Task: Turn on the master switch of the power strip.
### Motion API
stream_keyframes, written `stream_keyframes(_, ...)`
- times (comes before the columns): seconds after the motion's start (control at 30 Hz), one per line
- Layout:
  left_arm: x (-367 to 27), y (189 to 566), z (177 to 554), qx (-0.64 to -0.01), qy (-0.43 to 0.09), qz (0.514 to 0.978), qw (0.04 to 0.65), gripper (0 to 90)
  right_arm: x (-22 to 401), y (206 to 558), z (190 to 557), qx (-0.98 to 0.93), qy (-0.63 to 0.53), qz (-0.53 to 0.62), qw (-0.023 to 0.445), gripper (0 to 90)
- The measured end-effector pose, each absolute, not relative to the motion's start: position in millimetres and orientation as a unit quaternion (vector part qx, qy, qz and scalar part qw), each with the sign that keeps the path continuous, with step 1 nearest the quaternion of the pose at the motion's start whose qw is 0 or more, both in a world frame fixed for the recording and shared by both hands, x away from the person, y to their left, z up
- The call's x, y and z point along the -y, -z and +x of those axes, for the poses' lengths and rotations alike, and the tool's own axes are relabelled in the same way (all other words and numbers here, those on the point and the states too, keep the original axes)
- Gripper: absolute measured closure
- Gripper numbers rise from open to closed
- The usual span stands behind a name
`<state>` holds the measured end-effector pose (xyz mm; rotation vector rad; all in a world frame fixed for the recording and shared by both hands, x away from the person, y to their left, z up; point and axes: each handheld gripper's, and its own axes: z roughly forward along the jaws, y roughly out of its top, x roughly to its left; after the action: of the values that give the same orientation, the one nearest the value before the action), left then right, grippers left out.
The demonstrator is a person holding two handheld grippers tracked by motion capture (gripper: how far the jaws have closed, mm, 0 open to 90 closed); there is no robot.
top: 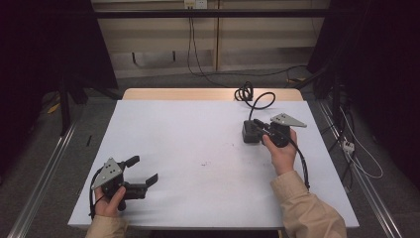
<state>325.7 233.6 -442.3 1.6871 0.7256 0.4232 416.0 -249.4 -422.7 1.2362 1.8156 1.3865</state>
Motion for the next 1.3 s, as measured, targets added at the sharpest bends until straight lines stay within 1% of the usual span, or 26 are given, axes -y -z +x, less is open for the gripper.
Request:
stream_keyframes(0.73, -233.2, 442.5, 325.9, -0.310, -0.181, 0.727, 0.585, 3.8, 252.5, 424.0, 420.6, -0.676, -0.510, 0.461, 0.265, 83.4)
stream_keyframes(1.0, -232.4, 442.8, 326.0, -0.311, -0.180, 0.726, 0.586, 3.8, 252.2, 423.3, 421.6, -0.677, -0.509, 0.462, 0.265, 89.9)
stream_keyframes(1.3, -233.1, 443.1, 326.1, -0.311, -0.179, 0.727, 0.586, 3.8, 254.0, 423.2, 423.7, -0.677, -0.504, 0.465, 0.266, 90.0)
